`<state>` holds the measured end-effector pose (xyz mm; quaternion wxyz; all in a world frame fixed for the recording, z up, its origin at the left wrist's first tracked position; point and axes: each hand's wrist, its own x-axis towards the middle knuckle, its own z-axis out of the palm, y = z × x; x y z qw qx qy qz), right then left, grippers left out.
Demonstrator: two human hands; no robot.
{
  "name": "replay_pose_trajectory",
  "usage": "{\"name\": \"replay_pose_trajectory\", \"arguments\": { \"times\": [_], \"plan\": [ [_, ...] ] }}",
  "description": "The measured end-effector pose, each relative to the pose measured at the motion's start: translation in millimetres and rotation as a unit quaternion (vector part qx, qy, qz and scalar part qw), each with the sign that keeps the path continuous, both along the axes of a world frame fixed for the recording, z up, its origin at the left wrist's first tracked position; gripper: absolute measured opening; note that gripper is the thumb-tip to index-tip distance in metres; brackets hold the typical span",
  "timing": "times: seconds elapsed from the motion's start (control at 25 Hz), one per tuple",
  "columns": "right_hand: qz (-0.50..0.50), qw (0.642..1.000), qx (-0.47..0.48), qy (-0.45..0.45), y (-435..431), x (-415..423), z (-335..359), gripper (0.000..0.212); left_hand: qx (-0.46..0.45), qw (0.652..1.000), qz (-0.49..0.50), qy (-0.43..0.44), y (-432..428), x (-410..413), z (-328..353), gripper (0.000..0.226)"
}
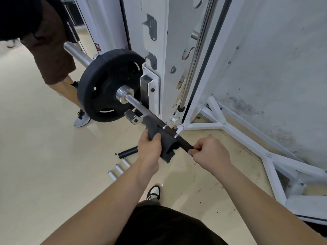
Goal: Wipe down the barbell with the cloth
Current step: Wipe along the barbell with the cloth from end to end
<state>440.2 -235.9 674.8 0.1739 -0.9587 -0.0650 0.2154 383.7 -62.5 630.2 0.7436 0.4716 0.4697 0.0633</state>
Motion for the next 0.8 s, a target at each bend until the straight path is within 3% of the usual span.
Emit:
{"name": "replay_pose_trajectory", "arguments": {
  "times": [0.08,0.24,0.36,0.44,0.48,0.6,0.64,0.72,0.8],
  "plan": [
    [0.0,1.0,0.004,-0.004,0.1,-0.5,0.1,0.012,-0.097,0.995,-0.007,-0.006,-10.9,15.0,-3.3,0.032],
    [0.013,0.999,0.035,-0.012,-4.2,-0.9,-2.4,0.022,-0.196,0.967,-0.163,-0.018,-45.8,-12.7,-5.9,0.043],
    [0.05,0.996,0.074,-0.003,-16.7,0.3,-0.9,0.031,-0.164,0.985,-0.053,-0.024,-21.3,2.3,-7.4,0.037],
    [0.044,0.995,0.093,-0.013,-20.9,-2.7,1.3,0.016,-0.134,0.991,0.003,-0.024,-12.2,8.9,-4.8,0.033],
    [0.038,0.994,0.098,-0.018,-20.4,-4.7,2.3,0.01,-0.119,0.993,-0.015,-0.02,-19.2,5.3,-2.5,0.032],
    [0.04,0.994,0.096,-0.022,-16.0,-6.4,2.0,0.01,-0.108,0.974,-0.196,0.02,-50.4,-18.1,8.4,0.031],
    [0.045,0.995,0.088,-0.023,-15.8,-5.6,3.2,0.011,-0.079,0.972,-0.218,0.039,-50.9,-23.4,14.7,0.026],
    [0.035,0.995,0.089,-0.02,-19.3,-2.2,5.6,0.01,0.038,0.985,-0.159,0.06,-29.7,-20.1,34.1,0.014],
    [0.019,0.994,0.111,-0.01,-23.7,-1.2,7.7,0.01,0.219,0.969,-0.115,0.003,-0.8,-6.6,67.1,0.008]
  ]
}}
